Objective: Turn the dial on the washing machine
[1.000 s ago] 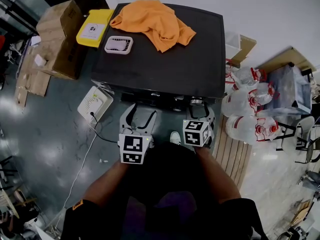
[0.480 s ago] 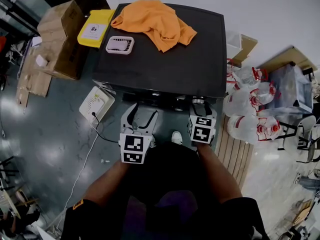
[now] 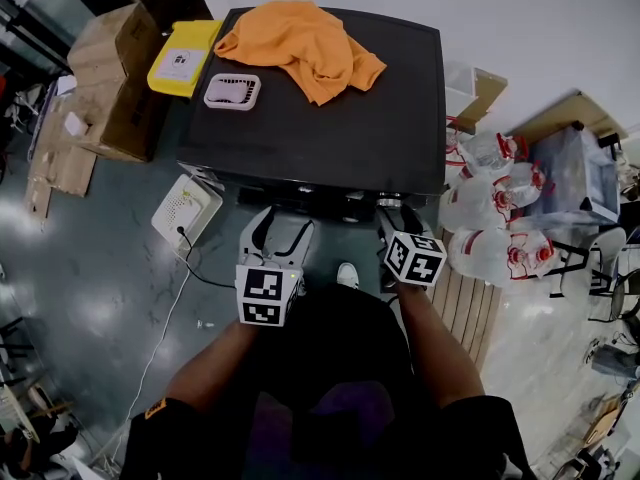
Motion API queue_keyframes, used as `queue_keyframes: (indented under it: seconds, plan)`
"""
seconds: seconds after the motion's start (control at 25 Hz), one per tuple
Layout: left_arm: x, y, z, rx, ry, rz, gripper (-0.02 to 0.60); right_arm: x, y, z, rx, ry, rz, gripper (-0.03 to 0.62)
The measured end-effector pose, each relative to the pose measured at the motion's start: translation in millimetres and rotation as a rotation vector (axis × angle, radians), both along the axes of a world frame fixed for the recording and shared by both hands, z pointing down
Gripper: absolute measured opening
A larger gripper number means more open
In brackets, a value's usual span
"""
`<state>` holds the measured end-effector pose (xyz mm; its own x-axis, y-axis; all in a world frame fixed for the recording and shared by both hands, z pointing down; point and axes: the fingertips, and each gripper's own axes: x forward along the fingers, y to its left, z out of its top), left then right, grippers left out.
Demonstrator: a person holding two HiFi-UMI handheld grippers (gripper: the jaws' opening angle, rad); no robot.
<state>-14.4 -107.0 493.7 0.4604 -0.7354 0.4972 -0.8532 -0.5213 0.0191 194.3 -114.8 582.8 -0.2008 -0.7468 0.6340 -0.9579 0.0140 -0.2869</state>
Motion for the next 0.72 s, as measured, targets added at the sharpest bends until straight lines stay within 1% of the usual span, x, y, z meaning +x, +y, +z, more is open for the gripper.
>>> queue_keyframes:
  seconds: [0.16,0.2,0.24,0.32,0.4,0.48,0.6,0.72]
  plan:
    - [1.3,0.2,-0.1,0.004,-0.007,0.002,0.29,-2.6,3.6,-4.1,0.014,0.303,-0.069,0.296]
    - [1.0,0.2,0.0,0.004,-0.009,0.003,0.29,-5.8,3.6,-6.4,0.023,0.364,-0.092,0.298]
    - [0.5,0.1,0.1,0.004,-0.012,0.003,0.29,-9.1,3.1,-8.5,0.029,0.411,-0.111,0.298]
    - [-0.2,0.3,0.7,0.003,-0.016,0.004,0.29,-13.2,1.0,-10.3,0.034,0.473,-0.137,0.298]
    - [0.0,1.7,1.9,0.003,-0.019,0.007,0.29,-13.3,-0.6,-8.4,0.024,0.489,-0.141,0.298]
    - [-0.2,2.9,2.3,0.004,-0.022,0.009,0.29,-12.0,-1.4,-5.5,0.01,0.473,-0.13,0.296]
    - [-2.3,2.8,1.9,0.004,-0.022,0.007,0.29,-10.7,-2.2,-4.3,0.005,0.435,-0.102,0.27]
    - [-3.4,2.6,2.8,0.002,-0.019,0.004,0.29,-7.6,-1.5,-0.7,0.001,0.368,-0.067,0.267]
